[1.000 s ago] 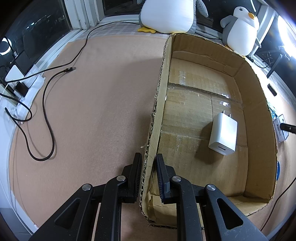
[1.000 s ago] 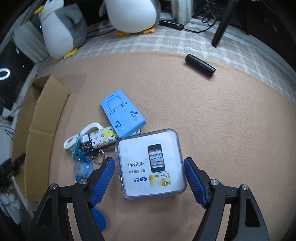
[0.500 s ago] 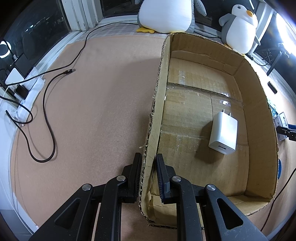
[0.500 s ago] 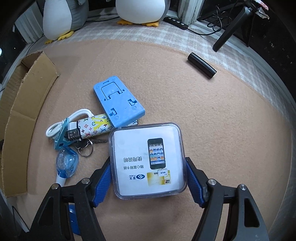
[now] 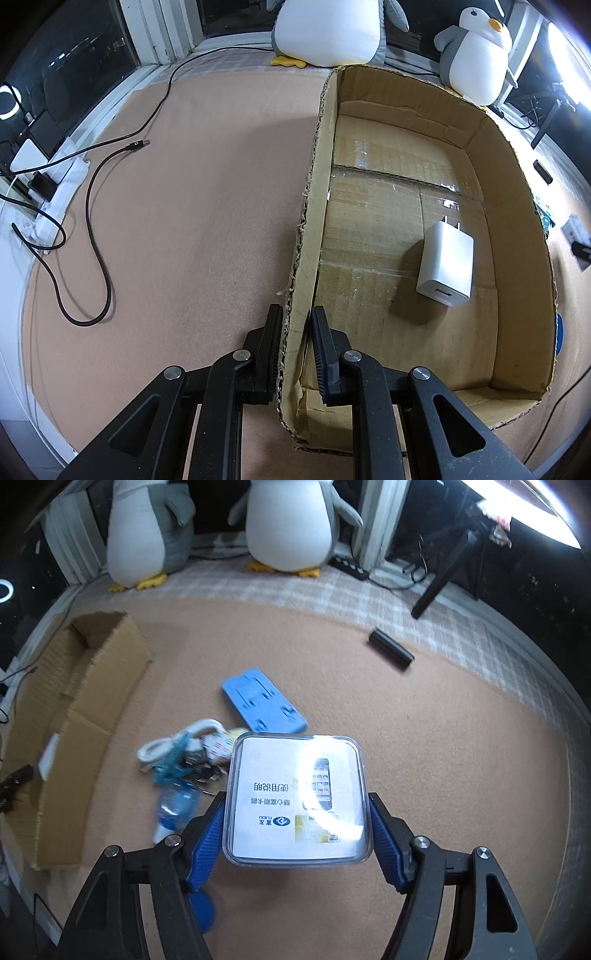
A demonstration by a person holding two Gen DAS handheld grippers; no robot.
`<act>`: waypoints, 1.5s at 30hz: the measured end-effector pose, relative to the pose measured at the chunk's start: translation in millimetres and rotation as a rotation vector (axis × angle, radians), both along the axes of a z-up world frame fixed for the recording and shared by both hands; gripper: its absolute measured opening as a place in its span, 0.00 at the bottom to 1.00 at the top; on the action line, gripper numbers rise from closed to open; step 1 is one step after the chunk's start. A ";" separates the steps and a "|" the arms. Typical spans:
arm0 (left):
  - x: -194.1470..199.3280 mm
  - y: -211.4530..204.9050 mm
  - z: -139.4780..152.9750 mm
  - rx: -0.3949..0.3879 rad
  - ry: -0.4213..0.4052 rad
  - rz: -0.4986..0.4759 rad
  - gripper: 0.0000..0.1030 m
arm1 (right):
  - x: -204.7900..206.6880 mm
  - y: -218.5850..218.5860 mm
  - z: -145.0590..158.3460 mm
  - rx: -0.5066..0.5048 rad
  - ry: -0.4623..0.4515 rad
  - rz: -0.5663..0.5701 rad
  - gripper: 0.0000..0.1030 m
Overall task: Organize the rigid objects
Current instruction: 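Carry the clear box over the cardboard box and drop it in with the right gripper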
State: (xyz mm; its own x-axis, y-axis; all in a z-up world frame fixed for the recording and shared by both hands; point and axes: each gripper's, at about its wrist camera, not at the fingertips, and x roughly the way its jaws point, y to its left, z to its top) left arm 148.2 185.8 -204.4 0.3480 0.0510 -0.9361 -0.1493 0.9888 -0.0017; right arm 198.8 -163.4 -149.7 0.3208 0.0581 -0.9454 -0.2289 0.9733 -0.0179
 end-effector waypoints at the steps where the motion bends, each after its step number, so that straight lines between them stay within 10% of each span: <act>1: 0.1 0.0 0.1 0.000 0.000 -0.002 0.16 | -0.5 4.4 6.2 0.010 -0.011 0.010 0.66; 14: -0.1 -4.0 0.5 0.017 -0.004 -0.022 0.16 | -10.0 130.4 60.8 0.124 -0.100 0.215 0.66; 45: 0.2 -3.0 0.4 0.017 -0.008 -0.024 0.16 | 22.1 238.2 2.9 0.031 -0.016 0.323 0.66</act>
State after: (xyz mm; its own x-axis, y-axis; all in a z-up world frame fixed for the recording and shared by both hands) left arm 148.4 182.9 -204.0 0.3569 0.0580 -0.9324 -0.1253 0.9920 0.0138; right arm 220.9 74.8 -146.8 0.2961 0.1880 -0.9365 -0.5256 0.8507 0.0046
